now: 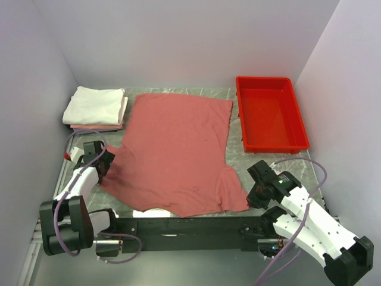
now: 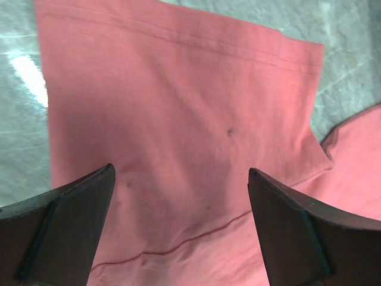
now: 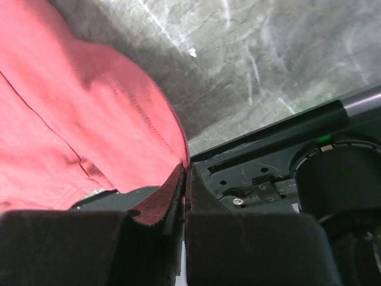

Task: Fold and stack the t-shirts
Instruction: Flatten the tshirt out

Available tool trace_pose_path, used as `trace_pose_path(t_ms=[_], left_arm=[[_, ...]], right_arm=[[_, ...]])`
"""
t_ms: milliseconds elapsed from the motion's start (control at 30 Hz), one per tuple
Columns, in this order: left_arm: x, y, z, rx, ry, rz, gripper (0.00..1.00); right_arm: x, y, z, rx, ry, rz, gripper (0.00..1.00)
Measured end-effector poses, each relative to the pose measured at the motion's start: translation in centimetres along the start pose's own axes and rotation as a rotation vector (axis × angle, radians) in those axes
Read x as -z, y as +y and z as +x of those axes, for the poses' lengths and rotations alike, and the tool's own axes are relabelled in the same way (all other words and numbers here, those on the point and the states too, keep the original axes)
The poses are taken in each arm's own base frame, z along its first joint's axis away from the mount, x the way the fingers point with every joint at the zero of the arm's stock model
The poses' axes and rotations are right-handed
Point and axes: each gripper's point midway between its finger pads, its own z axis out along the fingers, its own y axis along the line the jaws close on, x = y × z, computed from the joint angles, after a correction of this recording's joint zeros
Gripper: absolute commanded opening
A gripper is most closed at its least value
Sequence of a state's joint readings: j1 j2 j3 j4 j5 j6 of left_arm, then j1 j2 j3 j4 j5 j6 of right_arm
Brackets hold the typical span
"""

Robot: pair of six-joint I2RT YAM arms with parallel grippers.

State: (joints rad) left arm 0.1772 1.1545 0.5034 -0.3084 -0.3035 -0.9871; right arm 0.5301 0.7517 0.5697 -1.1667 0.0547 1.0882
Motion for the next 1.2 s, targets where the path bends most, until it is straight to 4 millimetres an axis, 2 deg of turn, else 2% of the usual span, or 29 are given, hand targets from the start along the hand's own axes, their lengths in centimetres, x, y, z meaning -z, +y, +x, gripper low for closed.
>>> trace_pose_path(t_ms=[100, 233, 267, 333, 367, 467, 533, 567, 633, 700, 800, 900, 967, 1100, 1200], left_arm=[[0.0, 0.4, -0.1, 0.003, -0.002, -0.016, 0.99], [0.0, 0.5, -0.2, 0.002, -0.005, -0.018, 1.0], [0.0, 0.5, -0.2, 0.002, -0.006, -0.017, 0.99], [0.0, 0.5, -0.2, 0.0, -0.006, -0.016, 0.99], [0.0, 0.5, -0.2, 0.0, -0.006, -0.017, 0.99], [0.0, 0.5, -0.3, 0.0, -0.006, -0.018, 0.99], [0.0, 0.5, -0.3, 0.001, -0.006, -0.018, 1.0], [0.0, 0.6, -0.2, 0.001, -0.005, -0.02, 0.99], [0.1, 0.6, -0.2, 0.001, -0.004, -0.02, 1.0], [0.2, 0.5, -0.3, 0.003, -0.006, -0.014, 0.99], [0.5, 0.2, -0.5, 0.009, -0.008, 0.006, 0.99], [0.8, -0.2, -0.5, 0.013, -0.003, 0.027, 0.99], [1.0, -0.5, -0.5, 0.017, 0.0, 0.044, 0.99], [1.6, -1.4, -0.6, 0.029, 0.005, 0.09, 0.99], [2.0, -1.8, -0.9, 0.036, -0.003, 0.117, 0.99]], right_arm=[[0.4, -0.3, -0.4, -0.029, -0.028, 0.005, 0.0], [1.0, -0.3, -0.8, -0.07, -0.063, -0.011, 0.05], [1.0, -0.3, -0.9, -0.078, -0.069, -0.013, 0.15], [1.0, -0.4, -1.1, -0.096, -0.079, -0.004, 0.29], [0.9, -0.5, -1.2, -0.101, -0.085, 0.005, 0.47], [0.8, -0.9, -2.0, -0.106, -0.121, 0.052, 0.68], [1.4, -0.6, -3.1, -0.095, -0.165, 0.067, 0.73], [2.0, -0.2, -3.9, -0.085, -0.194, 0.068, 0.79], [3.1, 1.3, -5.7, -0.056, -0.254, 0.04, 0.8], [3.2, 3.0, -6.8, -0.011, -0.288, 0.002, 0.78], [2.1, 5.7, -7.6, 0.091, -0.286, -0.055, 0.76], [0.1, 7.4, -8.1, 0.185, -0.268, -0.042, 0.75], [-1.7, 7.9, -8.4, 0.244, -0.244, -0.005, 0.74], [-4.4, 7.5, -9.4, 0.302, -0.214, 0.065, 0.73], [-5.6, 7.1, -10.4, 0.306, -0.199, 0.072, 0.65]])
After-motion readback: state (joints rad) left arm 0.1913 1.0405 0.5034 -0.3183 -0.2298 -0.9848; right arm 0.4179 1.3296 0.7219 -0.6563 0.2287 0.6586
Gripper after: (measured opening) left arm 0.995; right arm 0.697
